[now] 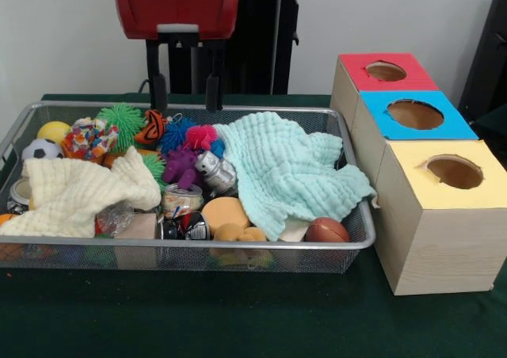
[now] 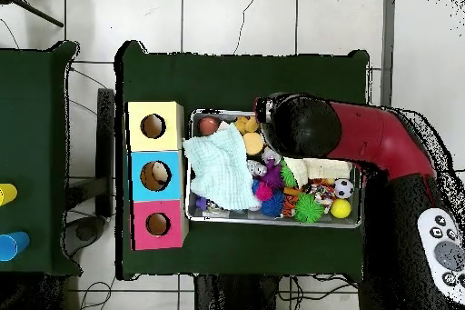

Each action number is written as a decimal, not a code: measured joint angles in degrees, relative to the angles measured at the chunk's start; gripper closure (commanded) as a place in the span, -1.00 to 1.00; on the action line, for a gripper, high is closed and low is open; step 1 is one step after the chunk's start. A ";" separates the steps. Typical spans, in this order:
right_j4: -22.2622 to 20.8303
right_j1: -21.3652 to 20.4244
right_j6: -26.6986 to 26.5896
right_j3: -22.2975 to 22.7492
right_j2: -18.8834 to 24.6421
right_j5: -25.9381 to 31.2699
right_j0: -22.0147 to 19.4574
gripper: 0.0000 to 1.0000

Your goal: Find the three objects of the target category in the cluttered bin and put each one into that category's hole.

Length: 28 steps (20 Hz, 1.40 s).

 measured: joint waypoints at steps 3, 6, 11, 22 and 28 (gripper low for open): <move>0.45 0.01 0.00 -0.23 -0.38 0.97 0.21 -1.00; 0.65 0.01 0.00 -0.82 -0.83 3.28 0.35 -1.00; 0.63 0.03 0.00 -1.71 -1.48 6.19 0.24 -1.00; 0.25 1.96 0.00 -4.22 -1.76 6.35 -3.44 -1.00; -1.34 3.92 0.00 -5.28 -3.29 6.28 -4.61 -1.00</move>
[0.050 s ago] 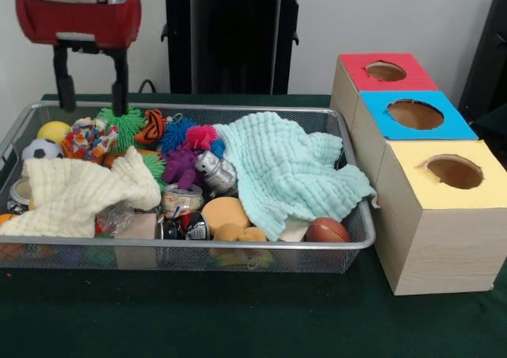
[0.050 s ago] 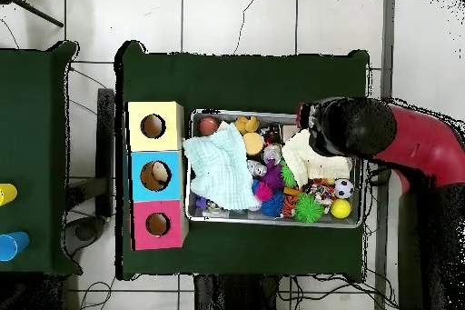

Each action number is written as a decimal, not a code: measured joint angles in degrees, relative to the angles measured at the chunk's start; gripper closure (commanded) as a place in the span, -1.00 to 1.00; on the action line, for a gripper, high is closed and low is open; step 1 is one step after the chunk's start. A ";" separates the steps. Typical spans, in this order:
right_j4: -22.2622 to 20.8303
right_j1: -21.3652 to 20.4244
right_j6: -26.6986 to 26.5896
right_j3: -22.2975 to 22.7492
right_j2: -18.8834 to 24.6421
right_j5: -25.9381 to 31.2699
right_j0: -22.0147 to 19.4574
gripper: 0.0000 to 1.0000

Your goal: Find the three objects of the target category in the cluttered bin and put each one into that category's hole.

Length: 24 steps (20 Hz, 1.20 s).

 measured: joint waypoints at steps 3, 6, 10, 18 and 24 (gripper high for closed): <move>-1.46 1.20 0.00 -0.15 -1.35 -0.55 -0.14 -1.00; -2.67 2.10 0.00 -0.15 -2.65 -1.38 -0.13 -1.00; -3.31 3.34 0.00 -0.16 -4.65 -1.91 -0.06 -1.00; -3.48 4.86 0.00 0.27 -7.66 -3.62 -0.02 -1.00; -3.46 5.16 0.00 2.56 -9.25 -6.32 -0.02 -1.00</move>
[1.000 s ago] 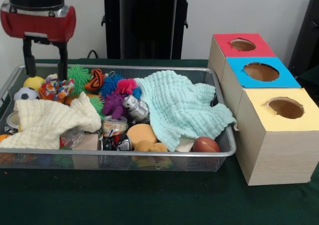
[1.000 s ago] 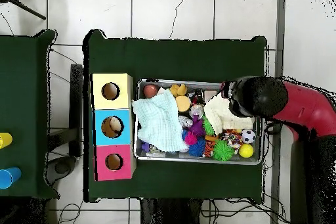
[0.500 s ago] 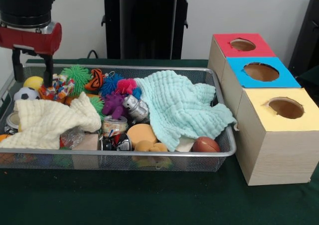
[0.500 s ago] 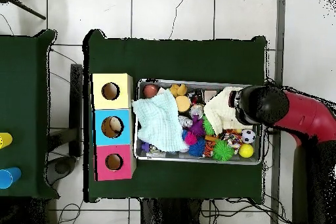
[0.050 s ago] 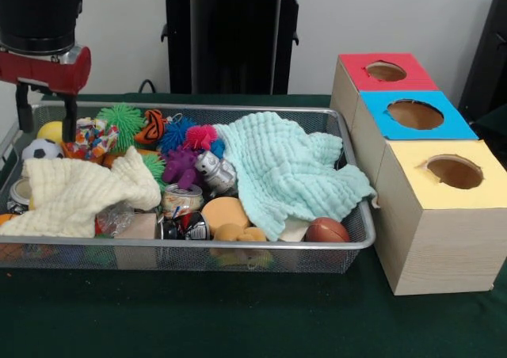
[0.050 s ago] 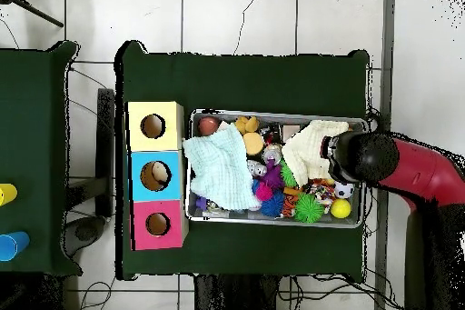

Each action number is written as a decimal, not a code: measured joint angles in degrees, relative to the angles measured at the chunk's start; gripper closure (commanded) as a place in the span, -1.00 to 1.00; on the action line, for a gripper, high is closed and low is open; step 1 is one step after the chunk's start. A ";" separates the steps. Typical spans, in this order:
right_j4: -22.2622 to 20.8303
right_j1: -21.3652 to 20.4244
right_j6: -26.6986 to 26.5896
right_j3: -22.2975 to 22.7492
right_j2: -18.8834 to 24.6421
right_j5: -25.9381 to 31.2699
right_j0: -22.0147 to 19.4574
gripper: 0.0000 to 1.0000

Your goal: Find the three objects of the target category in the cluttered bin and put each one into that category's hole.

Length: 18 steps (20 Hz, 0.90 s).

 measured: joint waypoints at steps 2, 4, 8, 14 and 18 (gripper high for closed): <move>0.00 0.02 0.00 0.76 -0.25 -0.81 0.01 -1.00; 0.01 0.08 0.00 2.32 -0.74 -2.70 0.03 -1.00; 0.04 0.09 0.00 4.57 -1.60 -5.22 0.36 -1.00; 0.11 0.07 0.00 8.65 -3.32 -8.87 1.52 -1.00; 0.67 0.55 0.01 10.11 -4.23 -9.84 2.06 -1.00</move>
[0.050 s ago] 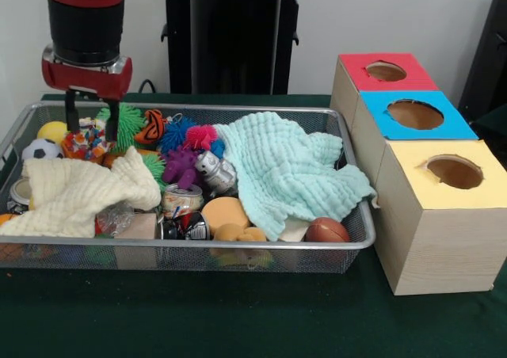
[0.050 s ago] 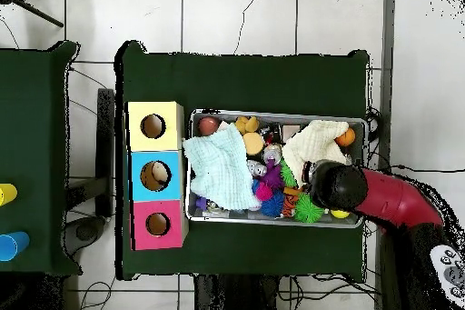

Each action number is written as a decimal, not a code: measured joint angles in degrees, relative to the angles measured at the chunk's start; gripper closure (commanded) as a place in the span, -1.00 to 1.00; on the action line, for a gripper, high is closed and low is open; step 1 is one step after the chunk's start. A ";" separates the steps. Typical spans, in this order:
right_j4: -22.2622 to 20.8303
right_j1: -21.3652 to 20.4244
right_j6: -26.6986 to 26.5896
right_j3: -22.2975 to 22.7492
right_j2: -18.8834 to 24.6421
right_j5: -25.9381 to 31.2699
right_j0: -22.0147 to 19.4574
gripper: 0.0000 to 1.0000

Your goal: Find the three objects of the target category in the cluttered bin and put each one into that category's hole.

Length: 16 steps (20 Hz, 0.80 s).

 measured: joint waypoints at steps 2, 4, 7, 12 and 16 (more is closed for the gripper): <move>0.35 0.50 0.00 0.39 -0.33 -0.32 0.01 -1.00; 0.69 1.40 0.02 0.74 -1.02 -0.90 0.04 -1.00; 1.01 3.06 0.05 0.88 -2.85 -2.16 0.57 -1.00; 1.41 5.53 0.46 0.86 -6.37 -4.43 2.54 -1.00; 1.92 7.00 0.59 0.87 -8.48 -5.75 3.84 -1.00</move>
